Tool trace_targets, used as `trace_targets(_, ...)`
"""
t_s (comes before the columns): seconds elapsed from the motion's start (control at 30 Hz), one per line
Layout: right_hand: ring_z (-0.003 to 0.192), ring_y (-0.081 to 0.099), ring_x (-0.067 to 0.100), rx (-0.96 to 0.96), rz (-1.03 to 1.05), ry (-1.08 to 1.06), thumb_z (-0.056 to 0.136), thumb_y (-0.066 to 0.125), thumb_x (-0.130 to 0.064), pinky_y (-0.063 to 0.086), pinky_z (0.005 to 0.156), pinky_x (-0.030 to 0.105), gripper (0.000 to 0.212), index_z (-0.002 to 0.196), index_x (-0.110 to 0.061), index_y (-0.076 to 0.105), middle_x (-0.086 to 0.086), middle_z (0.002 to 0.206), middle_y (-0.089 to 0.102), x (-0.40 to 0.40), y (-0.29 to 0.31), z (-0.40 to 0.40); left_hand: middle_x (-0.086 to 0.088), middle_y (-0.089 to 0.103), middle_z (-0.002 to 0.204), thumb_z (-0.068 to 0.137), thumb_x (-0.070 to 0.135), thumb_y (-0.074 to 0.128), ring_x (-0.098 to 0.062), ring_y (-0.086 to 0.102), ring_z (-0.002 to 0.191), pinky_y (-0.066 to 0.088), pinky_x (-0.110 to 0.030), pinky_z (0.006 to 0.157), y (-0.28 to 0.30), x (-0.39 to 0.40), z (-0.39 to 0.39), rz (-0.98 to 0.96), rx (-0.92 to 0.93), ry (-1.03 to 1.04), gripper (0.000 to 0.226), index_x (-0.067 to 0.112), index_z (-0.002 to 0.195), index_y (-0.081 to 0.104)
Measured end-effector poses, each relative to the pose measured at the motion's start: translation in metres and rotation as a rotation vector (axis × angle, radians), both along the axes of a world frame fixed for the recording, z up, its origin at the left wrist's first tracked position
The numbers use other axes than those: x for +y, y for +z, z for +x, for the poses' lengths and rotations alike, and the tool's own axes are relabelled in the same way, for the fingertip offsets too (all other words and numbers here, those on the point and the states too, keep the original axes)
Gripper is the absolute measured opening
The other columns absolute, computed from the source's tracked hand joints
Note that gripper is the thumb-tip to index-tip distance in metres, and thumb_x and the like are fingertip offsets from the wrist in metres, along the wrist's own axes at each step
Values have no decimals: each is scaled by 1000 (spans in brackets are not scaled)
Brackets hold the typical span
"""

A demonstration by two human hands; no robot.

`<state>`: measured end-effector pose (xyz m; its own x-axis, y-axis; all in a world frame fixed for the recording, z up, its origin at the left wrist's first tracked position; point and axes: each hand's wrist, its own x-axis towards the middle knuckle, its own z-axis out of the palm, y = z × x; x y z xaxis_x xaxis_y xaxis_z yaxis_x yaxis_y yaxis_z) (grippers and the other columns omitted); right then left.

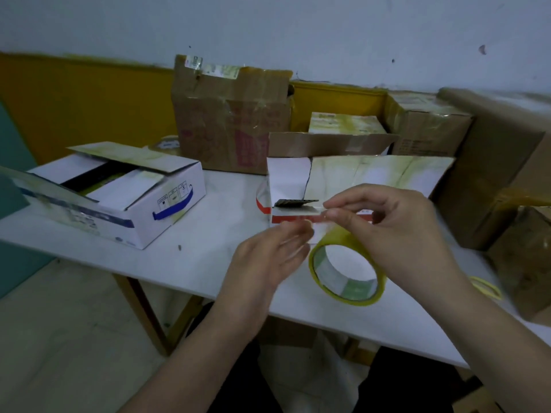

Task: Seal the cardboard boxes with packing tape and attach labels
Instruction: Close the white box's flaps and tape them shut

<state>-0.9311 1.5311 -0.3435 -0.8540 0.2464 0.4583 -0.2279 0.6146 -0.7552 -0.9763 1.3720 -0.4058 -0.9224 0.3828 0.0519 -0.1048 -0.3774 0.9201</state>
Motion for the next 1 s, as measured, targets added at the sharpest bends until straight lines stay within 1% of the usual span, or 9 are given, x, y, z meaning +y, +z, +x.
trace_targets(0.03, 79, 67, -3, 26, 1, 7, 81, 80, -24, 46, 67, 8, 11, 79, -34, 76, -22, 76, 73, -1, 1, 1, -2, 76, 110, 93, 10, 62, -17, 70, 108, 56, -35, 96, -4, -9, -5, -55, 58, 129, 24, 10, 115, 70)
trace_targets(0.13, 82, 69, -2, 37, 35, 63, 79, 80, -25, 50, 75, 10, 9, 81, -33, 77, -22, 78, 73, -1, 4, 3, 10, 62, 119, 87, 5, 70, -8, 61, 113, 56, -21, 85, -13, -26, -28, -514, 578, 538, 41, 24, 122, 60)
trace_targets(0.2, 77, 70, 3, 29, 2, 124, 79, 80, -21, 53, 73, 14, 9, 82, -29, 77, -17, 76, 74, -2, 3, 2, 9, 54, 126, 84, 14, 77, -8, 52, 120, 49, -19, 91, -9, -22, -47, -630, 831, 522, 58, 32, 133, 51)
trace_targets(0.27, 73, 70, 6, 25, -27, 156, 79, 80, -17, 55, 69, 16, 10, 83, -26, 77, -13, 74, 74, -4, 2, -2, 11, 62, 118, 84, 21, 78, -7, 55, 113, 49, -27, 91, 0, -13, -65, -640, 954, 439, 45, 28, 126, 63)
trace_targets(0.4, 72, 72, 12, 21, -61, 190, 80, 79, -16, 59, 69, 26, 10, 85, -24, 77, -9, 75, 75, -6, 3, -12, 12, 70, 93, 84, 22, 76, -5, 64, 90, 52, -28, 72, 7, -7, -79, -545, 1012, 332, 11, 24, 95, 77)
trace_targets(0.47, 73, 72, 16, 29, -59, 183, 81, 79, -16, 60, 71, 34, 8, 86, -22, 77, -6, 77, 76, -6, 5, -17, 12, 70, 91, 84, 28, 74, -4, 61, 88, 48, -19, 68, 6, -9, -82, -566, 1047, 312, 12, 29, 95, 77)
trace_targets(0.63, 73, 70, 8, 31, -35, 160, 83, 79, -20, 56, 64, 33, 9, 85, -28, 77, -10, 76, 75, -9, 6, -34, 9, 67, 91, 87, 32, 71, 2, 51, 86, 35, -5, 70, 5, -15, -87, -650, 1156, 306, 19, 22, 100, 79)
trace_targets(0.8, 68, 65, -4, 33, -12, 88, 81, 81, -25, 37, 58, 9, 8, 81, -32, 76, -15, 75, 74, -8, 0, -50, 7, 68, 92, 89, 23, 73, -3, 58, 82, 51, -21, 69, 6, -16, -87, -624, 1179, 298, 13, 18, 100, 79)
trace_targets(1.0, 74, 72, 5, -28, -78, 125, 83, 79, -18, 50, 59, 13, 5, 85, -22, 77, -7, 75, 76, -5, 1, -61, 6, 70, 89, 88, 21, 76, -8, 66, 81, 57, -30, 71, 8, -17, -82, -540, 1110, 326, 8, 16, 94, 75)
